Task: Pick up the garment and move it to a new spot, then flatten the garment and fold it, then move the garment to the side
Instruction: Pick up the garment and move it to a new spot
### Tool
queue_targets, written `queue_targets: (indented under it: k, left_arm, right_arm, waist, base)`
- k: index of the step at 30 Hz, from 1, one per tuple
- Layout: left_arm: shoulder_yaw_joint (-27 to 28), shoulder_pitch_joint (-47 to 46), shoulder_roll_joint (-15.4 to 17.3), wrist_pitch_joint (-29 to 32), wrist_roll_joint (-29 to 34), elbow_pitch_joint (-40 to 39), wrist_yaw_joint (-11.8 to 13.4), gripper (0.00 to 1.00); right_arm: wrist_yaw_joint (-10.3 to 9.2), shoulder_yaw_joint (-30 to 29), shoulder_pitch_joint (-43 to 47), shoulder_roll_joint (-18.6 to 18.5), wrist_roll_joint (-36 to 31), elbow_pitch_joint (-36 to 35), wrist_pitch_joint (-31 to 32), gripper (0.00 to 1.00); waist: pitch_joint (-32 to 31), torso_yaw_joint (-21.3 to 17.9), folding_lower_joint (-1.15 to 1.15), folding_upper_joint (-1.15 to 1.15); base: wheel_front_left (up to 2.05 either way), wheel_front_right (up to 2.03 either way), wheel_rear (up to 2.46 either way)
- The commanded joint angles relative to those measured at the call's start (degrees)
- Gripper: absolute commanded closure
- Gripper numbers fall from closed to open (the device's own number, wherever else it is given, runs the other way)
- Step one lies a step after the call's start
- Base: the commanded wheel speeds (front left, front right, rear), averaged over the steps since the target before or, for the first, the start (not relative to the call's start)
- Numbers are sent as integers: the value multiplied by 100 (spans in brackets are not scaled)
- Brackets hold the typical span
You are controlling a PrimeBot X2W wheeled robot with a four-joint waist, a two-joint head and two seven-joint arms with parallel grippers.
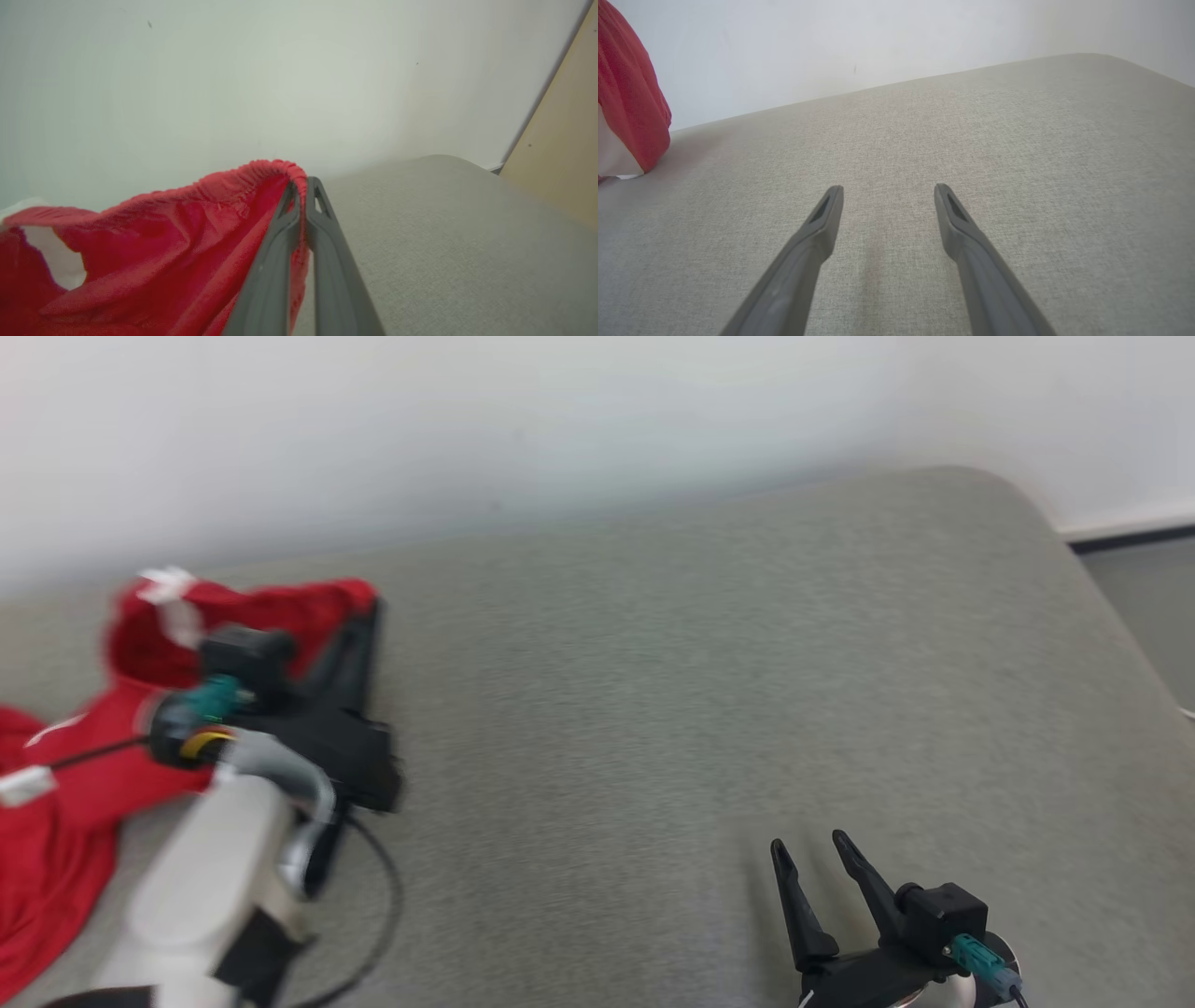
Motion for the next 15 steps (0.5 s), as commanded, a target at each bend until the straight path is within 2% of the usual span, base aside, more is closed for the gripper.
queue_targets:
  k: [1, 9, 15]
  left_arm:
    - [-56, 55, -107, -59, -57, 37, 12, 100]
    - [-742, 46, -1067, -313, -126, 331, 12, 100]
    - [-1108, -132, -1346, -386, -170, 272, 12, 100]
  right_arm:
    - [-12, -5, 41, 14, 6, -1, -2, 0]
    - [-12, 32, -79, 65, 44, -48, -2, 0]
    - [-12, 122, -121, 92, 77, -45, -2, 0]
  waist:
    - [33, -580, 0, 0]
    - [221, -1212, 0, 0]
    - [249, -1503, 0, 0]
  base:
    - [0, 0, 0]
    - [0, 0, 0]
    - [0, 0, 0]
